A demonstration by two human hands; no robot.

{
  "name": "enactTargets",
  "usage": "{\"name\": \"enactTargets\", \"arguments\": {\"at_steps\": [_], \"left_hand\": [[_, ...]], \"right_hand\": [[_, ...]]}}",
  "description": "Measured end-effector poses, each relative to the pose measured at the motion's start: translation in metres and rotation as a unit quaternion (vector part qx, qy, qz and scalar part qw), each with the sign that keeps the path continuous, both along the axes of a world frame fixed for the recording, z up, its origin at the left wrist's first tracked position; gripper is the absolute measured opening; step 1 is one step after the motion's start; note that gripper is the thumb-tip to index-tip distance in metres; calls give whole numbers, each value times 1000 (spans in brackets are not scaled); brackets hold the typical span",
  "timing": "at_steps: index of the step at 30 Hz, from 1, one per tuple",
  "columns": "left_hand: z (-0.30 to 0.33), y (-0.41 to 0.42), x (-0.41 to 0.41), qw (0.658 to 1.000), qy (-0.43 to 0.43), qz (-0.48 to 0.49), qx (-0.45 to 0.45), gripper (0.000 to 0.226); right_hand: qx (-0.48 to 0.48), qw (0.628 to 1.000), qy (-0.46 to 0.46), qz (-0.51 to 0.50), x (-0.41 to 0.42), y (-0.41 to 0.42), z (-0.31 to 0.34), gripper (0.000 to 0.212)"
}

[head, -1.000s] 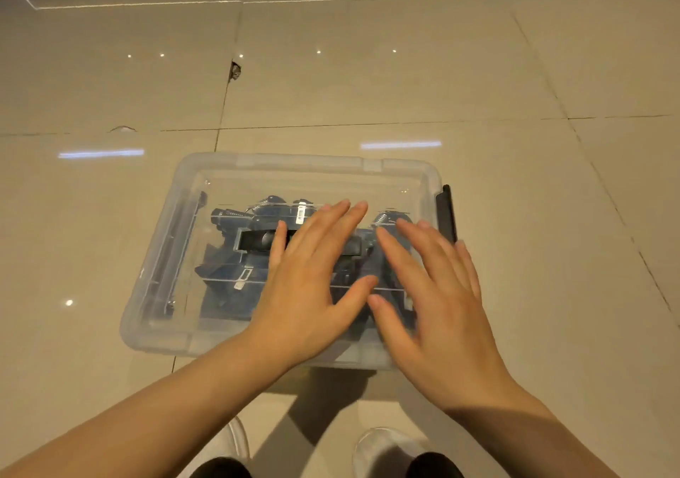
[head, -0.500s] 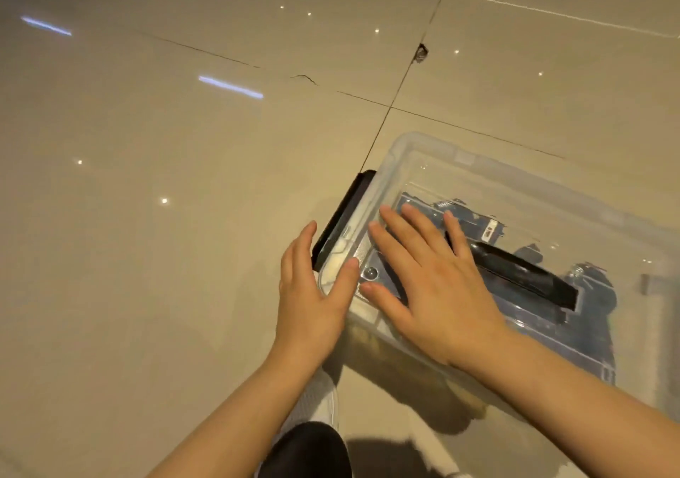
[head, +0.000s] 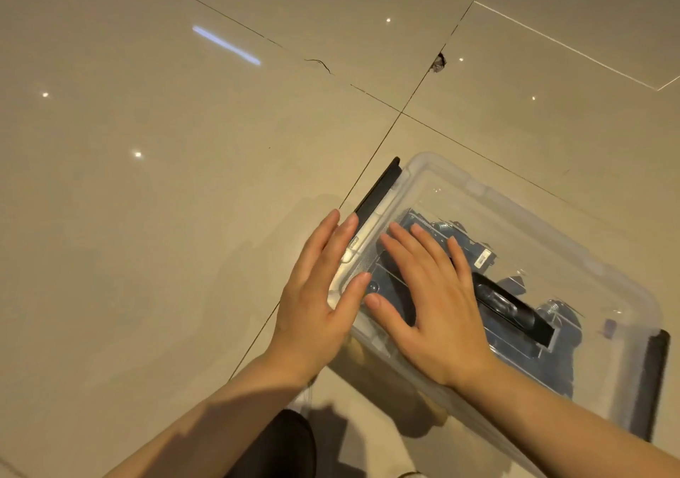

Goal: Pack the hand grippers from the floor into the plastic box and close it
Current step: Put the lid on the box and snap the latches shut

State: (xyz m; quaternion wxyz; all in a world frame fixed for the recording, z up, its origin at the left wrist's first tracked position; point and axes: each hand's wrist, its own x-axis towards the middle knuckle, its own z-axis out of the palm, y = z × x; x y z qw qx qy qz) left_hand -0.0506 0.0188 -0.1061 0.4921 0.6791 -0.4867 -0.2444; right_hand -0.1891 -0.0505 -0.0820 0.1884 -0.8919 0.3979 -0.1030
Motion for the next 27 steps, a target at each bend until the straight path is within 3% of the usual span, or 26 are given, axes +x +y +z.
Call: {"name": "enactTargets", "arguments": {"at_steps": [4,10,18,24,27], "left_hand": [[2,-4,3,998,62,13,21,64],[2,-7,9,998,66,-9,3,55],[0,-9,17,995,-93,-43,12,38],[12,-63,20,969,-209,-115,69,46],[6,-75,22,958,-214,-147,119,53]], "right_hand": [[0,1000,0,0,0,0,-1,75],[-1,1000,0,-5,0,0,-2,74],[3,1000,10,4,1,1,-1,76],[33,999,-9,-2,3,-2,-1,59],[31,999,-18,-4,4,-4,-2,61]]}}
